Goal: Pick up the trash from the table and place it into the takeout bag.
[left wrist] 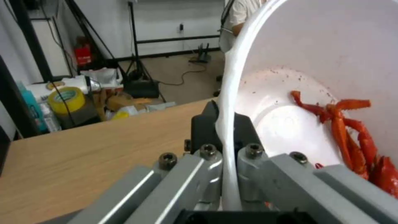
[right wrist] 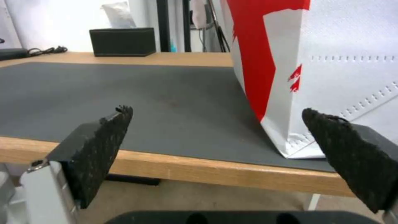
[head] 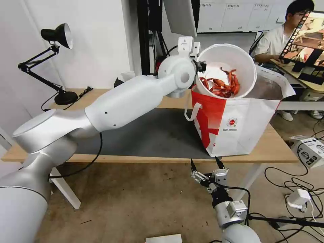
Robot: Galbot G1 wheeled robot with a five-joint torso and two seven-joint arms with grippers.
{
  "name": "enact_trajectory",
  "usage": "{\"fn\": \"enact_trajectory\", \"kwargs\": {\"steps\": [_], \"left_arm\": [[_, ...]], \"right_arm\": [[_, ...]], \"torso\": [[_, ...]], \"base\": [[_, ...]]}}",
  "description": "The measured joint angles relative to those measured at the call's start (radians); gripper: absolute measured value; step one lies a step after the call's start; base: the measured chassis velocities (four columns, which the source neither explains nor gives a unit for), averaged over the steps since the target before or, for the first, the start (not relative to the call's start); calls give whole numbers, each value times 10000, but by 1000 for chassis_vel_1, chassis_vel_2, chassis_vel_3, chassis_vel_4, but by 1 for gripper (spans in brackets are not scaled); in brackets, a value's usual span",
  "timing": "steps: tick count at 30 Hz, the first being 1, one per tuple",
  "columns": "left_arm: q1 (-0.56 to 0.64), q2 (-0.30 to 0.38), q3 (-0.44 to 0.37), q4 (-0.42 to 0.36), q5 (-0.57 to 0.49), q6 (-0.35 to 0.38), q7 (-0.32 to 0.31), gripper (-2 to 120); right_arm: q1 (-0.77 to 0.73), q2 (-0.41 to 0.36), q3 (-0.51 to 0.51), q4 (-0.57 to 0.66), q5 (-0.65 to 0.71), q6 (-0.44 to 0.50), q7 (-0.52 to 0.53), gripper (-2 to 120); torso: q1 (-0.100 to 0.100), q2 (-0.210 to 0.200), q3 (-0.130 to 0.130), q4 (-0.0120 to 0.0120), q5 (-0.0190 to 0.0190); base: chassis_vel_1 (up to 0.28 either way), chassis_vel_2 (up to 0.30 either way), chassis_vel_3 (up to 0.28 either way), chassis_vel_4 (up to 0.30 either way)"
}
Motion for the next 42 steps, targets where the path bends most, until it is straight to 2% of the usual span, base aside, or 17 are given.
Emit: {"fn": "enact_trajectory", "kwargs": {"steps": [9,14,22,24,25,27,31,33,35,37,40,42], "left_arm": [[31,92,125,-297,59,205,534,0],[6,245,189,-410,-26,897,1173,0],[61,392,340,-608,-12,1496,1436,2],[90,426,355,-656,14,1585,1431,12],[90,426,355,-656,14,1585,1431,12],[116,470,373,-734,19,1695,1417,23],[122,474,379,-765,20,1753,1412,31],[140,467,320,-796,31,1751,1390,45],[159,475,251,-825,55,1713,1385,48],[238,620,44,-935,136,1284,1382,59],[282,741,-40,-1015,238,927,1389,65],[392,1057,-207,-1232,444,415,1523,76]], "right_arm": [[0,0,0,0,0,0,0,100],[0,1,0,1,0,0,0,100],[0,0,0,0,0,0,0,100],[0,1,0,0,0,0,0,100],[0,1,0,0,0,0,0,100],[0,0,0,0,0,0,0,100],[0,0,0,0,0,0,0,100],[0,0,0,0,0,0,0,100],[-1,0,0,0,0,0,0,100],[0,0,0,0,0,1,0,100],[0,0,0,0,0,0,0,100],[0,0,0,1,0,0,0,100]], "torso": [[0,0,0,0,0],[0,0,0,0,0],[0,-1,0,1,0],[0,0,-1,0,0],[0,0,-1,0,0],[0,0,0,1,0],[0,0,0,1,0],[0,0,0,0,0],[1,0,0,0,0],[0,0,0,0,0],[0,0,0,0,-1],[1,0,0,2,0]], "base": [[0,0,0,0],[0,0,0,0],[0,0,0,0],[0,0,0,0],[0,0,0,0],[0,0,0,0],[0,0,0,0],[0,0,0,0],[0,0,0,0],[0,0,0,0],[0,0,0,0],[0,0,0,0]]}}
